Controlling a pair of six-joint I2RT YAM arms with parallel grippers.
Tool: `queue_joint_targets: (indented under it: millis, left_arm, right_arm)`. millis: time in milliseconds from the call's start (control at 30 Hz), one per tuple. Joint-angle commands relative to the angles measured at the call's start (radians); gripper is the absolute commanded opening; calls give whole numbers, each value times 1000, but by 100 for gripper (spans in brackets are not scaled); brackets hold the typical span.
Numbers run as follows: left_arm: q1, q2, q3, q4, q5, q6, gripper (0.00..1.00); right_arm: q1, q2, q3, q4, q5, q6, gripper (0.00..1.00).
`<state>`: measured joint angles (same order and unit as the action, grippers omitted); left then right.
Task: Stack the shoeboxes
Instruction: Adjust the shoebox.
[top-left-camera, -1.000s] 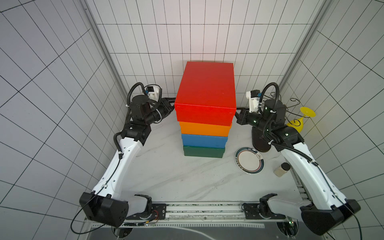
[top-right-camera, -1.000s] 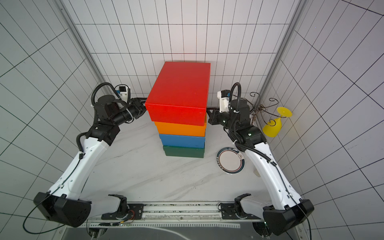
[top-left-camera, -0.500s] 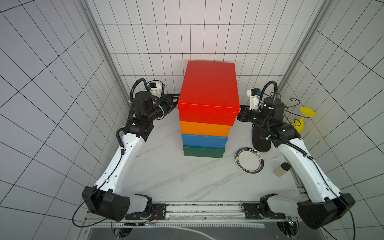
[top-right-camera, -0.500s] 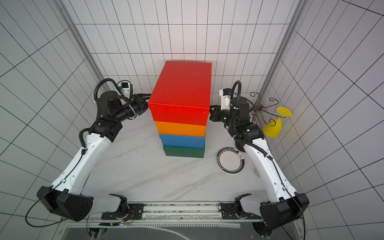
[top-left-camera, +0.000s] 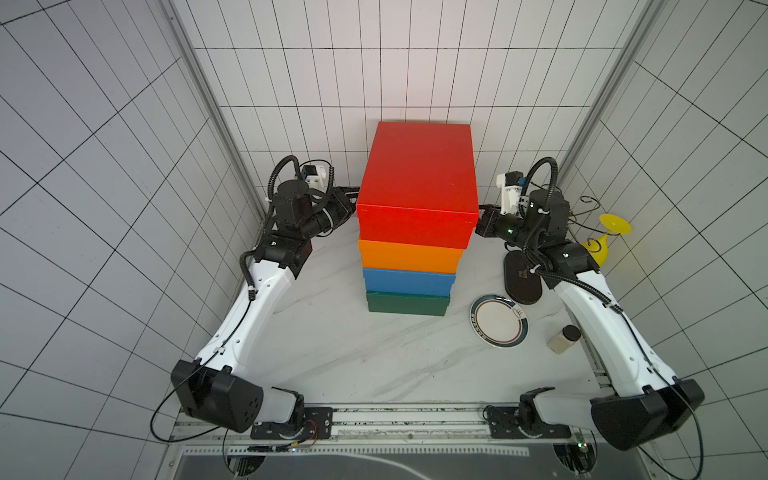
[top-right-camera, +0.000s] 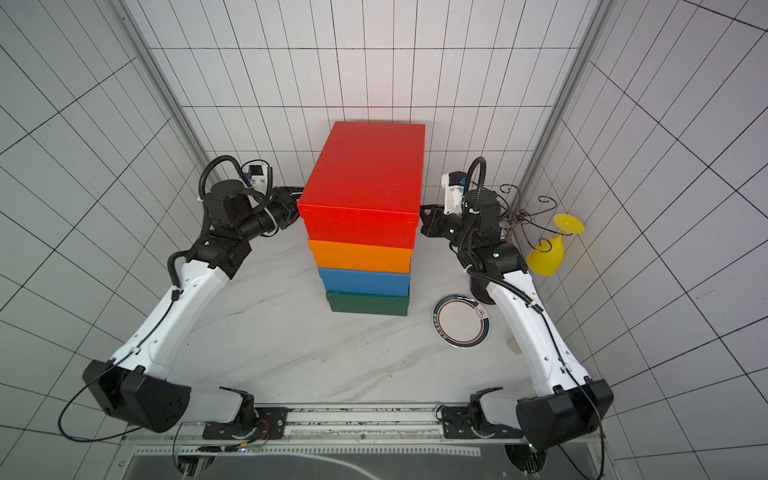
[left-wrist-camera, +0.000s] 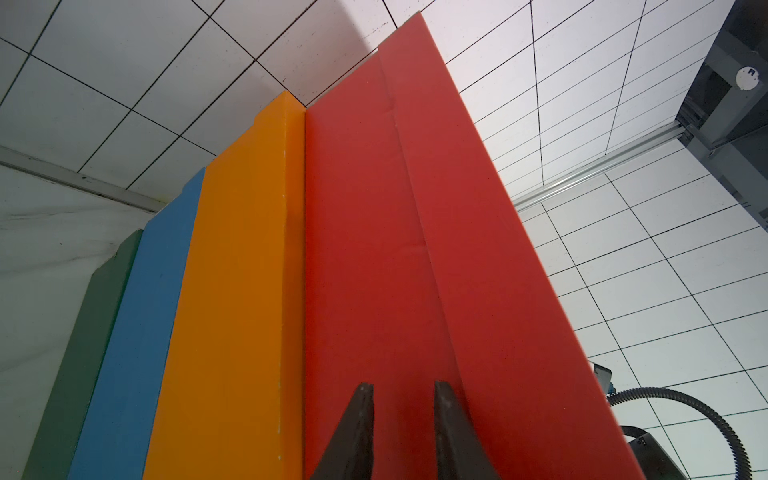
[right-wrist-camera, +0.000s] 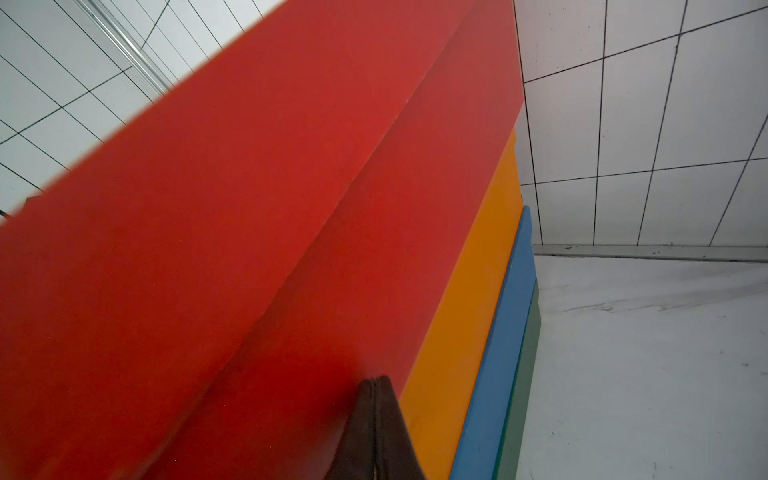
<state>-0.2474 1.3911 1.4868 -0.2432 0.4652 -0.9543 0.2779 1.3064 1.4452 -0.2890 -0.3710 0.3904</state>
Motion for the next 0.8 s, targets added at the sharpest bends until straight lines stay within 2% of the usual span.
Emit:
queue_joint_targets:
  millis: [0,433,767]
  left_arm:
    - [-12,-2,23,30,12,-3,27]
    - [-6,-1,13,24,10,2,27]
    - [35,-28,-13,23,13,-1,27]
  right_arm:
    - [0,19,103,51,-54,17,6]
    - [-6,34,87,62,-60,20,6]
    - [-55,18,58,62,-66,23,6]
